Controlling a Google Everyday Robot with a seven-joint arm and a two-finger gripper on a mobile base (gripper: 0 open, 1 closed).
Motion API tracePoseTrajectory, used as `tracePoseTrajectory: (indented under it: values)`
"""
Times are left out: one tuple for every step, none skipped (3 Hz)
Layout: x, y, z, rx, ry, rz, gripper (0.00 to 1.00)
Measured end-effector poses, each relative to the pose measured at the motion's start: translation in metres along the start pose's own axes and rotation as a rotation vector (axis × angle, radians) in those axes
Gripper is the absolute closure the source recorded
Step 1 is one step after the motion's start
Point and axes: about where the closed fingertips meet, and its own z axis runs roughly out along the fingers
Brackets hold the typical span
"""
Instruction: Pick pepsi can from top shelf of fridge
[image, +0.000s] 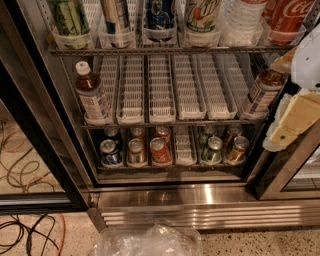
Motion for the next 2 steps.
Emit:
tracePoseTrajectory:
  values:
    - [-0.0105,-0.0148,-0.0013,0.066,-0.052,0.009,0.0]
    - [-0.0106,-0.0148,-0.0014,0.066,-0.052,0.009,0.0]
